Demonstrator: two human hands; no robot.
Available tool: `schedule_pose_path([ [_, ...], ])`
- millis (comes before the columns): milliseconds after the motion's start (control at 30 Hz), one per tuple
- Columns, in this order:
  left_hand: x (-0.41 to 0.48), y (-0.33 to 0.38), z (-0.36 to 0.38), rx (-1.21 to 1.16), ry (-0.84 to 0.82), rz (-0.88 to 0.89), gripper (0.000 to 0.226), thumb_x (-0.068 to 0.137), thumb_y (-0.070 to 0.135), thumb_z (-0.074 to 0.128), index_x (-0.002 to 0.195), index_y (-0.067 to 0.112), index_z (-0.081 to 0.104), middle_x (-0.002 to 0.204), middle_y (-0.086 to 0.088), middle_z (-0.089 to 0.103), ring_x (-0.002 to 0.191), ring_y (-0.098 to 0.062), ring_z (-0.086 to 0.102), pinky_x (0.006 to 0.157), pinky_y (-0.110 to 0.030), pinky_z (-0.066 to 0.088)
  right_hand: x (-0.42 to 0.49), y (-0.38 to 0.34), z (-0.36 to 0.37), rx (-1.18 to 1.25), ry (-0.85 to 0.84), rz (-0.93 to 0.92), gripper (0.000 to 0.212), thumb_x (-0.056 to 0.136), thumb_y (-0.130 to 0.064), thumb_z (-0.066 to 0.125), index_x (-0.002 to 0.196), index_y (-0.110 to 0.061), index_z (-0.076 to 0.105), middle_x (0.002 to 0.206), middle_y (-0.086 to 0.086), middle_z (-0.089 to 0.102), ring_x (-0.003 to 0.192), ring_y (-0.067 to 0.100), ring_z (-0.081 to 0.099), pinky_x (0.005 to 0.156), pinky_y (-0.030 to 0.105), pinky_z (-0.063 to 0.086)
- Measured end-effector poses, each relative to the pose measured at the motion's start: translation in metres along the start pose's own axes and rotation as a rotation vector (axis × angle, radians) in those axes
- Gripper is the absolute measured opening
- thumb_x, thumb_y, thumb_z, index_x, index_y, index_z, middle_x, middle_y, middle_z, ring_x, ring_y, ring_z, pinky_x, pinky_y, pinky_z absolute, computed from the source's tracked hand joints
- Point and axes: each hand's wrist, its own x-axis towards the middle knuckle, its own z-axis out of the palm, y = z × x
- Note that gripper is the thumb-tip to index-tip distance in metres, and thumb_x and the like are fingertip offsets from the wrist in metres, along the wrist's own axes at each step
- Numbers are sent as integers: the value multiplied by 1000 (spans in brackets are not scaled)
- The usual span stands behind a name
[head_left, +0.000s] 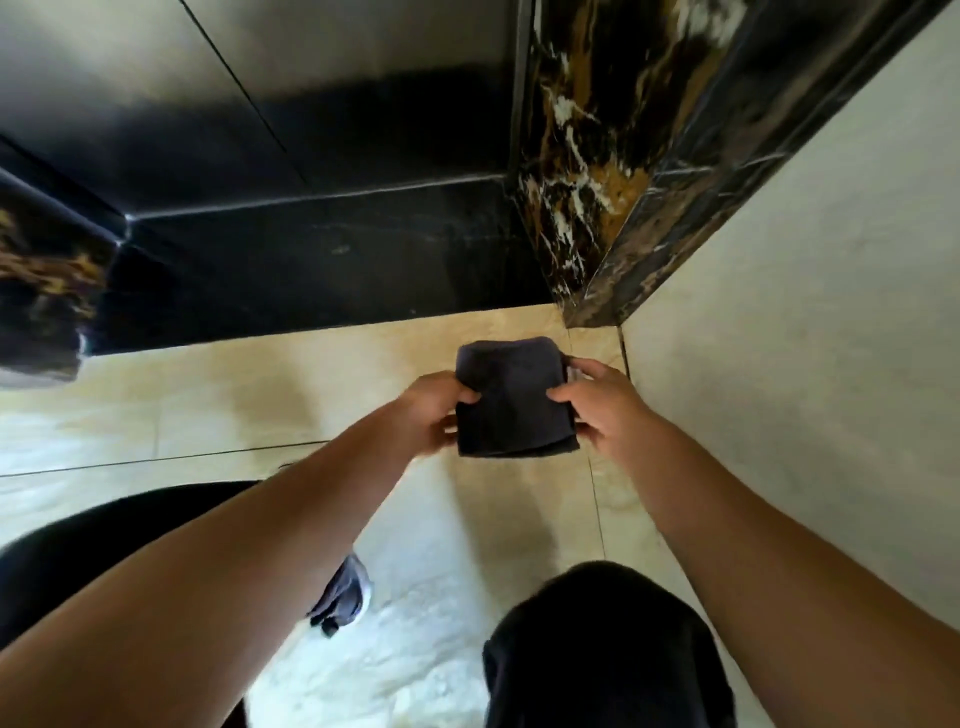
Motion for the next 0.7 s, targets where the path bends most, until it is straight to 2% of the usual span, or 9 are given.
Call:
schedule_pose_path([
  [133, -158, 10, -15, 1, 19, 26, 26, 85, 2, 57, 99, 21, 65, 96, -6, 65, 88, -23, 60, 65, -30, 54, -154, -21, -8, -6, -22, 39, 43, 81, -8, 74, 122, -5, 61, 120, 22, 67, 107, 36, 65, 94, 45, 55],
  [267, -323, 8, -19, -16, -63, 69, 32, 82, -2, 57, 102, 22, 64, 100, -9, 62, 91, -25, 58, 73, -32, 51, -331, -35, -31, 90, -82, -17, 35, 80, 5, 67, 115, 1, 65, 104, 23, 68, 96, 35, 66, 87, 46, 52],
  [333, -401, 0, -18, -11, -142, 111, 34, 79, -2, 56, 103, 21, 62, 96, -10, 60, 88, -27, 56, 70, -31, 48, -417, -31, -41, 136, -84, -76, 27, 80, 9, 63, 104, -3, 66, 97, 23, 67, 89, 35, 66, 82, 44, 55],
  [433, -491, -21, -29, -3, -195, 170, 39, 81, -2, 56, 115, 15, 61, 100, -9, 64, 90, -28, 62, 73, -34, 52, -522, -11, -43, 223, -78, -139, 25, 80, 14, 58, 88, -9, 65, 76, 13, 63, 63, 21, 64, 54, 26, 50],
  [467, -519, -31, -35, 19, -225, 193, 42, 81, -2, 56, 121, 11, 59, 105, -12, 64, 96, -31, 63, 79, -37, 51, -556, 1, -42, 249, -63, -164, 26, 81, 15, 59, 92, -8, 65, 75, 12, 63, 62, 21, 64, 52, 26, 50],
  [533, -561, -53, -47, 54, -303, 239, 45, 82, -2, 57, 126, 8, 57, 111, -16, 63, 102, -34, 61, 85, -42, 48, -610, 28, -37, 280, -12, -201, 30, 81, 13, 62, 104, -7, 66, 80, 13, 65, 71, 26, 64, 62, 31, 55],
  [567, -574, -61, -52, 58, -334, 252, 43, 84, -2, 56, 125, 9, 58, 111, -16, 63, 101, -34, 61, 85, -41, 48, -629, 35, -32, 278, 9, -216, 30, 82, 11, 63, 103, -9, 66, 79, 12, 64, 71, 26, 62, 64, 33, 52],
  [633, -621, -91, -65, 159, -380, 291, 37, 88, -1, 55, 120, 15, 60, 110, -13, 64, 94, -31, 62, 77, -37, 49, -687, 78, -20, 347, 102, -251, 25, 81, 8, 65, 87, -16, 66, 73, 9, 56, 63, 22, 53, 58, 29, 42],
  [700, -665, -119, -76, 224, -388, 322, 36, 89, -1, 55, 117, 20, 61, 109, -10, 66, 91, -29, 63, 70, -35, 49, -741, 117, -6, 433, 143, -252, 24, 81, 5, 66, 81, -19, 64, 77, 11, 55, 66, 23, 51, 57, 28, 38],
])
